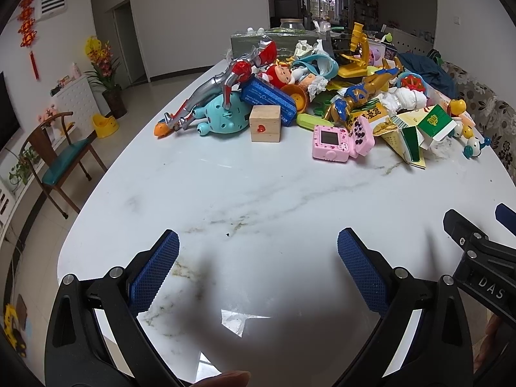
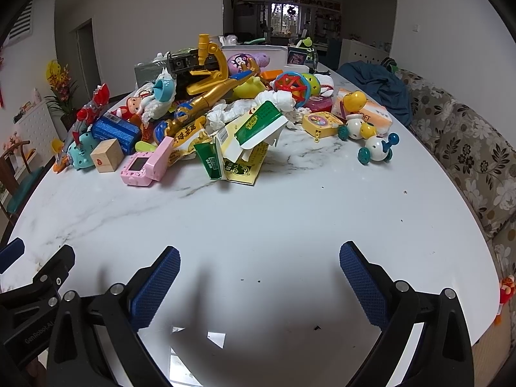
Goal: Collect trash
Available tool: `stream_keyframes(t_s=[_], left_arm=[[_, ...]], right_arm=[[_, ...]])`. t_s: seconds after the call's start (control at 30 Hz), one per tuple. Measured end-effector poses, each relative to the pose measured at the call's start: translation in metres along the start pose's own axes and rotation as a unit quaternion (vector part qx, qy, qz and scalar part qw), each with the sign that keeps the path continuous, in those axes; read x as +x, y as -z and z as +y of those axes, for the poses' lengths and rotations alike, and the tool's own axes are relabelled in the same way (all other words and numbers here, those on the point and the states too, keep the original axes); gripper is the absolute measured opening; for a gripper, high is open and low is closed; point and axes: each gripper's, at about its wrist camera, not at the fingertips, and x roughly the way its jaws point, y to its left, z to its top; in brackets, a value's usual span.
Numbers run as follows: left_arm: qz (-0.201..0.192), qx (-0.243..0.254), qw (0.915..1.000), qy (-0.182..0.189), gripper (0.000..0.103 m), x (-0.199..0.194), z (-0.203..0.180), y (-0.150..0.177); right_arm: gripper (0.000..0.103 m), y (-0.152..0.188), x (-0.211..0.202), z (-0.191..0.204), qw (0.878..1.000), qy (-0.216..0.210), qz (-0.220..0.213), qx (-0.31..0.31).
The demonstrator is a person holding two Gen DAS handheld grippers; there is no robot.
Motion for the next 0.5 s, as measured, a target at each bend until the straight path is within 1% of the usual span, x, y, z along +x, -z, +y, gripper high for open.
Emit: stream_keyframes(t_s=[0.5], left_arm=[[0.001, -0.002, 1.0000, 0.001, 0.096, 0.0007, 0.0009, 0.0002]], right_arm=[[0.098, -0.0004, 0.0000, -0.0005, 1.000, 0.001, -0.001, -0.001]])
